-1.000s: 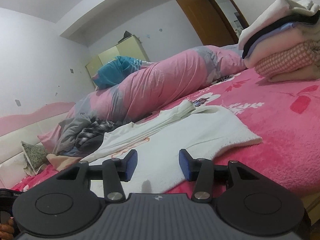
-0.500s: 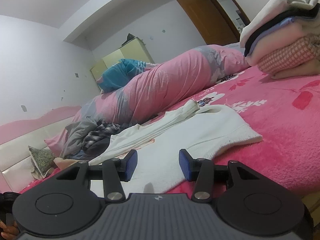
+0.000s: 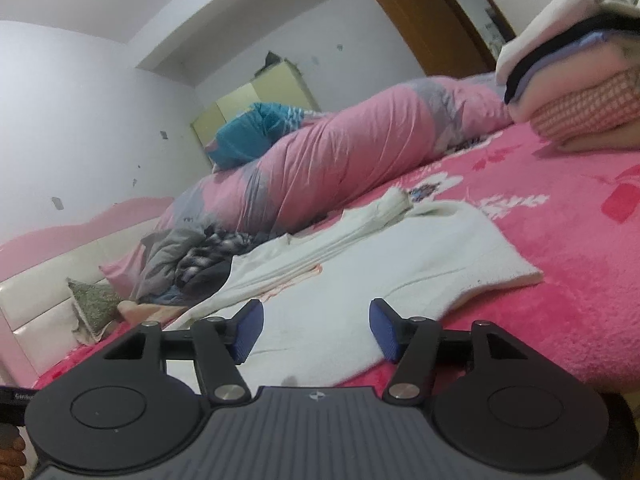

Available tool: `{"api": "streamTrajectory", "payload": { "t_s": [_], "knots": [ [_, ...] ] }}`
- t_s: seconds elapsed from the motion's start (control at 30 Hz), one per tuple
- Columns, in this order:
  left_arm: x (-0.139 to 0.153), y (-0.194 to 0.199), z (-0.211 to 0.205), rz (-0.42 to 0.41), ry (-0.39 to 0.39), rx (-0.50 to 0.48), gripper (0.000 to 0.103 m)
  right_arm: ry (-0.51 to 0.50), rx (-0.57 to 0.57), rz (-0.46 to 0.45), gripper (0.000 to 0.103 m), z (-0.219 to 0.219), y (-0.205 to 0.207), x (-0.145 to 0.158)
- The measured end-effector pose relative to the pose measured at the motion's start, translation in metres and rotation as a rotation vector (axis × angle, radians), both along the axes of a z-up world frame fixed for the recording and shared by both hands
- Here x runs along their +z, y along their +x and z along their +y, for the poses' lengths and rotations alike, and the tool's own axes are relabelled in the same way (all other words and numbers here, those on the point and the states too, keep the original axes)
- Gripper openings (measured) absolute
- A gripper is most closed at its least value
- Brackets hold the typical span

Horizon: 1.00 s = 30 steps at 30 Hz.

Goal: Fold clothes

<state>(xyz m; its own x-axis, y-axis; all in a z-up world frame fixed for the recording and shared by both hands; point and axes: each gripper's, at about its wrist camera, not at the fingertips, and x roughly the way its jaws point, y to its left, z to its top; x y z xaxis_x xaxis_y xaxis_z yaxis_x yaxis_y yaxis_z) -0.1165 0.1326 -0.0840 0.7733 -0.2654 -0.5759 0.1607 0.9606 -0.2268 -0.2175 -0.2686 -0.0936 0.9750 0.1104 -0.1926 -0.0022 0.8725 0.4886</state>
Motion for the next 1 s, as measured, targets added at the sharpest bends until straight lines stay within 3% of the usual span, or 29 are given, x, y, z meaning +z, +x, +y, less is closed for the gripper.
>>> {"api": "streamTrajectory", "payload": {
  "t_s": [0.1, 0.2, 0.3, 0.4, 0.53, 0.63, 0.8, 1.0],
  "knots": [
    [-0.002, -0.001, 0.012, -0.004, -0.031, -0.073, 0.05, 0.054, 0.112, 0.022, 0.062, 0.022, -0.001, 0.017],
    [-0.006, -0.001, 0.022, -0.018, -0.059, -0.148, 0.05, 0.261, 0.295, 0.065, 0.065, 0.055, 0.012, 0.023],
    [-0.008, -0.004, 0.033, -0.042, -0.082, -0.155, 0.051, 0.495, 0.454, 0.214, 0.065, 0.09, 0.045, 0.006],
    [-0.01, -0.007, 0.047, -0.061, -0.148, -0.121, 0.051, 0.646, 0.543, 0.377, 0.065, 0.122, 0.075, -0.019],
    [-0.009, -0.006, 0.064, -0.07, -0.209, -0.092, 0.051, 0.777, 0.552, 0.511, 0.065, 0.145, 0.097, -0.048],
    [-0.01, -0.003, 0.075, -0.067, -0.229, -0.082, 0.051, 0.856, 0.518, 0.561, 0.065, 0.155, 0.105, -0.066],
    [-0.014, 0.004, 0.098, -0.068, -0.31, -0.027, 0.051, 0.974, 0.462, 0.566, 0.066, 0.164, 0.104, -0.085],
    [-0.019, 0.012, 0.112, -0.053, -0.414, -0.03, 0.051, 1.016, 0.494, 0.539, 0.06, 0.177, 0.109, -0.087]
  ]
}}
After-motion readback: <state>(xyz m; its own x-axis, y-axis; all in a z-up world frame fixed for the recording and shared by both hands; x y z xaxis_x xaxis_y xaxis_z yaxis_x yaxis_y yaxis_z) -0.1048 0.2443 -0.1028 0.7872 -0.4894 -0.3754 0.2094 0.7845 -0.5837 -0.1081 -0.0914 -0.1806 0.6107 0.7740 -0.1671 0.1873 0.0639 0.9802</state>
